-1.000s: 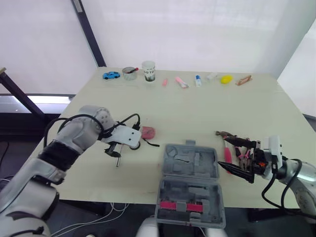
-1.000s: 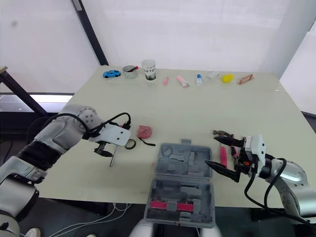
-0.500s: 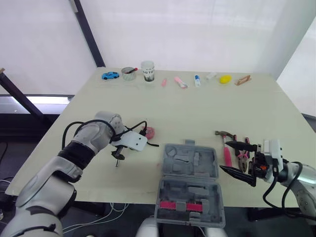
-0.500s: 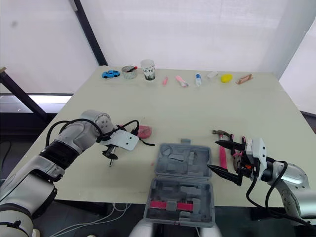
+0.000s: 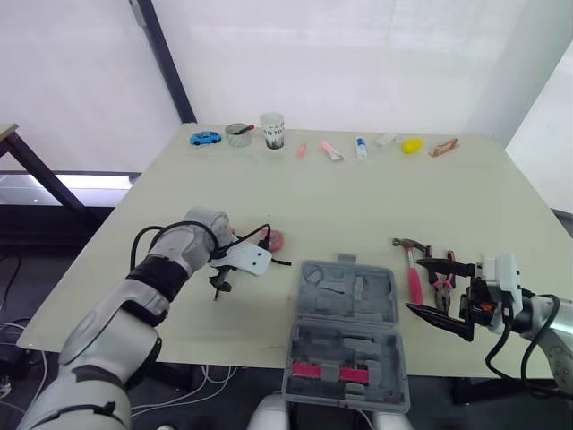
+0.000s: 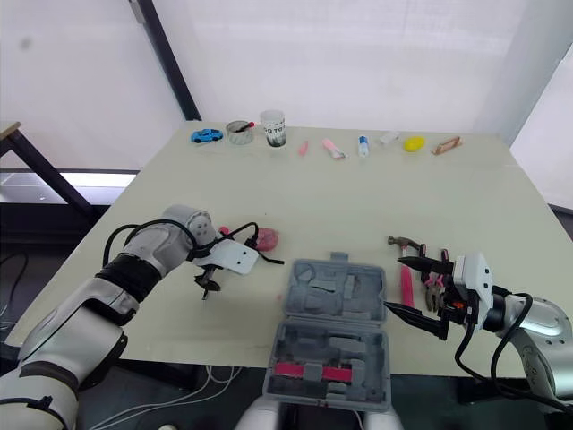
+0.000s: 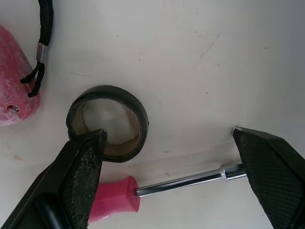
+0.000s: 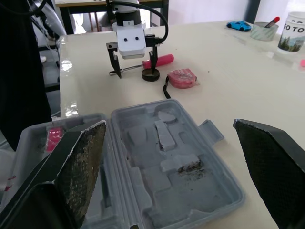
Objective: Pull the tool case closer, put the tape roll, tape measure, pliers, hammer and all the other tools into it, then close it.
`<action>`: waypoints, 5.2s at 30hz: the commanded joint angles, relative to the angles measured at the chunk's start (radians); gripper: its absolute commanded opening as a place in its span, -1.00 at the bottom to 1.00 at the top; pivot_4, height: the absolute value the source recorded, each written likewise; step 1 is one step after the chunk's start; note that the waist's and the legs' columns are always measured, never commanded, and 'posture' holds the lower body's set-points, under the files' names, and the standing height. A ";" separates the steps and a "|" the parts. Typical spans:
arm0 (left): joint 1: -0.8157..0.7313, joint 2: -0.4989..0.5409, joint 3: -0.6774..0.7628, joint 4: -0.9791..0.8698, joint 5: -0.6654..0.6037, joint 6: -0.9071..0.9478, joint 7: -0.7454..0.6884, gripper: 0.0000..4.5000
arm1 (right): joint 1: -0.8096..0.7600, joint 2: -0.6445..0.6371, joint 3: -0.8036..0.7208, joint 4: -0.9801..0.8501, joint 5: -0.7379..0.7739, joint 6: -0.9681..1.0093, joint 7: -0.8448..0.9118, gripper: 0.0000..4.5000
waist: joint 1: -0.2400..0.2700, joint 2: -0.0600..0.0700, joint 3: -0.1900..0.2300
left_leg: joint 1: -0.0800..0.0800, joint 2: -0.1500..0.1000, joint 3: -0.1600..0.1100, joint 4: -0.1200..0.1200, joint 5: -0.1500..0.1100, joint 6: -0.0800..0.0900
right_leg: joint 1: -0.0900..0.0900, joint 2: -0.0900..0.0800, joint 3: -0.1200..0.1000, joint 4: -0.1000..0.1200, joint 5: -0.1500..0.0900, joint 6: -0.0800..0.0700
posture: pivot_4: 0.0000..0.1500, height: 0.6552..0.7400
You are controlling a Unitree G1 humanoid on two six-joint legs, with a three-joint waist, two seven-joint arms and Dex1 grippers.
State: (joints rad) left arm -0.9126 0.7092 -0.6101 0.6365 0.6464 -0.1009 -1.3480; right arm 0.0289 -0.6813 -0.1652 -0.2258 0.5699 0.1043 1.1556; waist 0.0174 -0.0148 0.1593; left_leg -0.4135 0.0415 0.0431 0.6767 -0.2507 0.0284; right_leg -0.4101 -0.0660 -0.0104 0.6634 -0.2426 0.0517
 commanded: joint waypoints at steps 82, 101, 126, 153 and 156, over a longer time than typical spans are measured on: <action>-0.297 -0.408 -0.022 0.412 -0.368 0.073 -0.212 -0.98 | 0.164 -0.038 -0.168 -0.006 0.014 -0.059 0.012 1.00 | -0.004 -0.004 0.003 | -0.003 -0.001 -0.005 0.005 0.000 0.001 | 0.001 0.006 0.005 0.000 0.000 0.000 | 1.00 1.00; -0.315 -0.409 -0.001 0.504 -0.274 0.025 -0.139 -0.98 | 0.161 -0.024 -0.146 -0.031 0.007 -0.056 -0.019 1.00 | -0.006 -0.004 0.003 | -0.003 -0.001 -0.005 0.005 0.000 0.001 | 0.001 0.006 0.005 0.000 0.000 0.000 | 1.00 1.00; -0.302 -0.406 0.024 0.385 -0.296 0.047 -0.257 0.99 | 0.181 -0.025 -0.154 -0.037 0.003 -0.062 -0.023 1.00 | -0.005 -0.004 0.003 | -0.003 -0.001 -0.005 0.005 0.000 0.001 | 0.001 0.006 0.005 0.000 0.000 0.000 | 1.00 1.00; -0.025 -0.266 0.349 0.359 -0.860 -0.019 -0.266 0.20 | 0.180 0.011 -0.138 -0.040 -0.014 -0.092 -0.067 1.00 | -0.004 -0.004 0.003 | -0.003 0.000 -0.005 0.006 0.000 0.001 | 0.001 0.006 0.005 0.001 0.000 0.000 | 1.00 1.00; -0.043 -0.291 0.384 0.432 -0.846 -0.046 -0.265 0.20 | 0.173 0.024 -0.136 -0.027 -0.022 -0.107 -0.065 1.00 | 0.000 -0.004 0.003 | -0.004 -0.001 -0.005 0.007 0.000 0.001 | 0.001 0.006 0.005 0.000 0.000 0.000 | 1.00 1.00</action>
State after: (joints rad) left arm -0.9273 0.4292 -0.2631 1.0478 -0.1884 -0.1188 -1.5649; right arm 0.2017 -0.6604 -0.2885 -0.2525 0.5464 0.0245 1.0892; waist 0.0171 -0.0187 0.1620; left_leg -0.4174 0.0402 0.0378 0.6835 -0.2509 0.0290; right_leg -0.4088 -0.0599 -0.0050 0.6634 -0.2423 0.0520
